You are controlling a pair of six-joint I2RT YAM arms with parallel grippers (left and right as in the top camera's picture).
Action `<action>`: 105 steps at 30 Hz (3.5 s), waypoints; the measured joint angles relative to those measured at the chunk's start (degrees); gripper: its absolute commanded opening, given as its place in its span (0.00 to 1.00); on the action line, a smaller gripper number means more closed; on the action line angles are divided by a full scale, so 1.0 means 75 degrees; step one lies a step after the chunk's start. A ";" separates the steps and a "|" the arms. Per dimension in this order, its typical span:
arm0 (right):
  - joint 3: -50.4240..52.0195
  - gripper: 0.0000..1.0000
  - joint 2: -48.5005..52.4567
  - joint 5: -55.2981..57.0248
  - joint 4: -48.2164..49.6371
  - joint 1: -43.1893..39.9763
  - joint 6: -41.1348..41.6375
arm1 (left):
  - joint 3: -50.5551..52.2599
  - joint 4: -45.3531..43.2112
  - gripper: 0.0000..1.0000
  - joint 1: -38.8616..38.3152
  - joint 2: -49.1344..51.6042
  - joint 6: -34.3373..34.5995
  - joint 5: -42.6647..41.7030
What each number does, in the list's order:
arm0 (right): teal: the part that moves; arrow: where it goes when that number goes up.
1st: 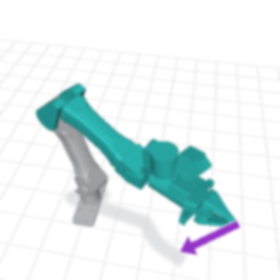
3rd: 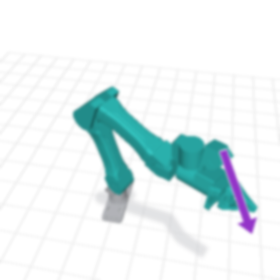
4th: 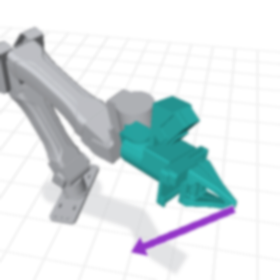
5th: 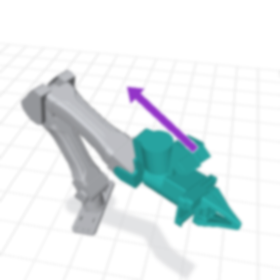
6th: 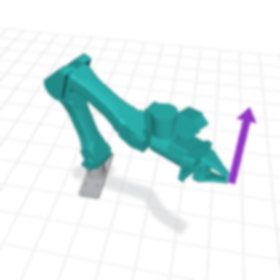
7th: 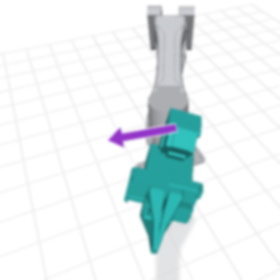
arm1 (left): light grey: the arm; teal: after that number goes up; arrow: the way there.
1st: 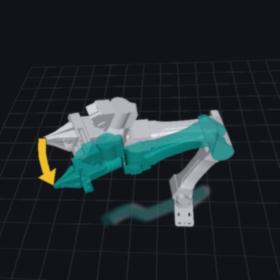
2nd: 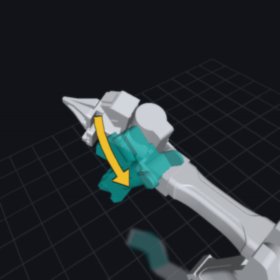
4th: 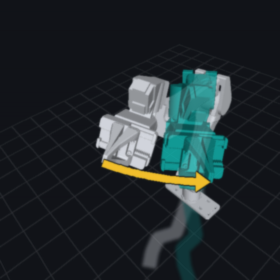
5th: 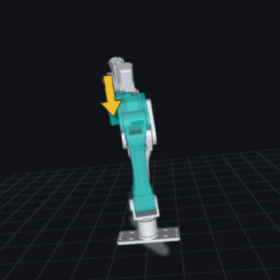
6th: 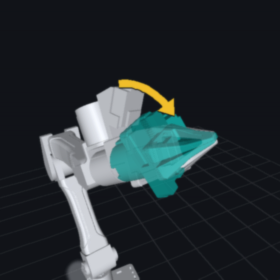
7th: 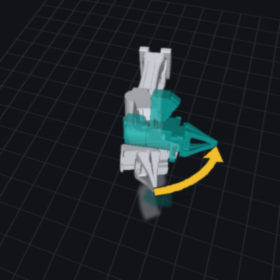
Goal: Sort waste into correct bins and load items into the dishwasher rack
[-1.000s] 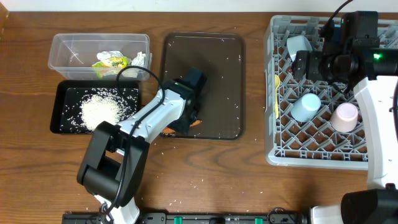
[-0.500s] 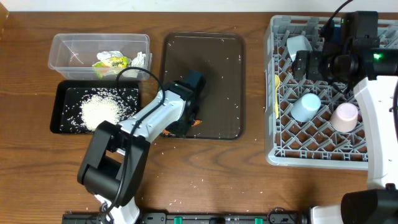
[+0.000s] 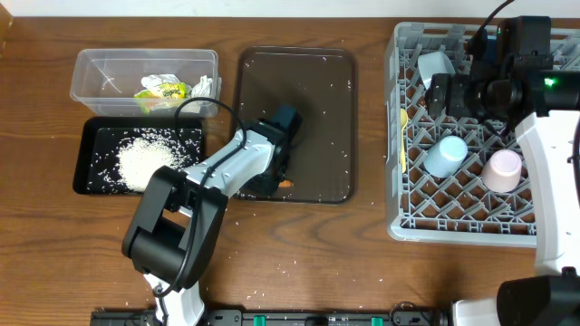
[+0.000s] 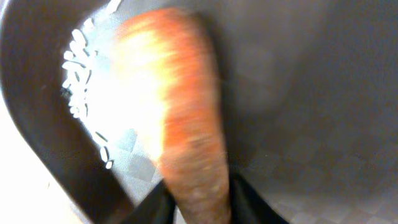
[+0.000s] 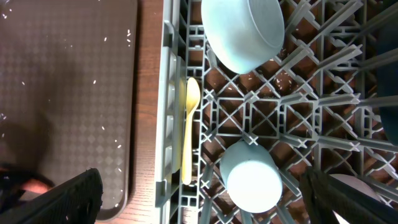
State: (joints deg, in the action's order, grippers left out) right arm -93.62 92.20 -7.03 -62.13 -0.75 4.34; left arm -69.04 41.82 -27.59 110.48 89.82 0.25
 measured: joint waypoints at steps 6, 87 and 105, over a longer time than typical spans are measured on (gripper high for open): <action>0.0000 0.99 0.0000 0.0035 0.0000 0.0000 0.0000 | -0.0067 -0.0017 0.15 0.0020 0.0000 -0.0833 0.0017; -0.0050 0.99 -0.5511 0.0973 -0.0035 0.0000 0.0026 | -0.0816 0.0740 0.93 0.4695 -0.5412 -0.6248 0.1046; 0.1784 0.99 -0.7621 0.1935 0.0938 -0.0012 -0.0122 | -0.0813 0.0743 0.93 0.4695 -0.5400 -0.6359 0.1014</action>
State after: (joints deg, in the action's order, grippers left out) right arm -80.25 35.05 7.49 -55.09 -0.84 3.42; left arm -75.13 47.40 7.62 69.97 42.13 7.86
